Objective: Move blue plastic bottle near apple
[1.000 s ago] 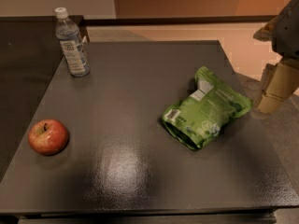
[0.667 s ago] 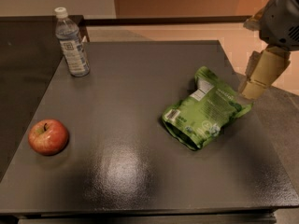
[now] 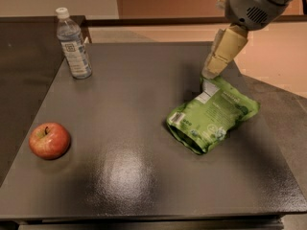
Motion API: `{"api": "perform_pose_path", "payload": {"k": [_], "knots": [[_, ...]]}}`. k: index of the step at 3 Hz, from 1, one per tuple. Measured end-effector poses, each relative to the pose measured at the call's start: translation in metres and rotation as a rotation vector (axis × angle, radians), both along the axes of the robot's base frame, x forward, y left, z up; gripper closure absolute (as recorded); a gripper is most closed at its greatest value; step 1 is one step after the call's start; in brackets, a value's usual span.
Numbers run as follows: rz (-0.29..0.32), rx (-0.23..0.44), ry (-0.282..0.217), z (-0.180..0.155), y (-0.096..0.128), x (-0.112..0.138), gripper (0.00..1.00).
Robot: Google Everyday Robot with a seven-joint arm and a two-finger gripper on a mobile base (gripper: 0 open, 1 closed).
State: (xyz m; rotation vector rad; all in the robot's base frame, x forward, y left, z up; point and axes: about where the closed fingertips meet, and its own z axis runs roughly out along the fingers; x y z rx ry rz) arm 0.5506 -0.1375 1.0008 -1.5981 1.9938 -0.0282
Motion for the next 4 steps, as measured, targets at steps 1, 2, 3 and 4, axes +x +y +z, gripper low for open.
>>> {"api": "perform_pose_path", "payload": {"k": [1, 2, 3, 4], "knots": [[0.034, 0.056, -0.019, -0.005, 0.037, 0.039, 0.0], [0.058, 0.137, -0.013, -0.019, 0.079, 0.075, 0.0], [0.059, 0.215, -0.002, -0.031, 0.119, 0.103, 0.0], [0.058, 0.294, 0.01, -0.037, 0.156, 0.124, 0.0]]}}
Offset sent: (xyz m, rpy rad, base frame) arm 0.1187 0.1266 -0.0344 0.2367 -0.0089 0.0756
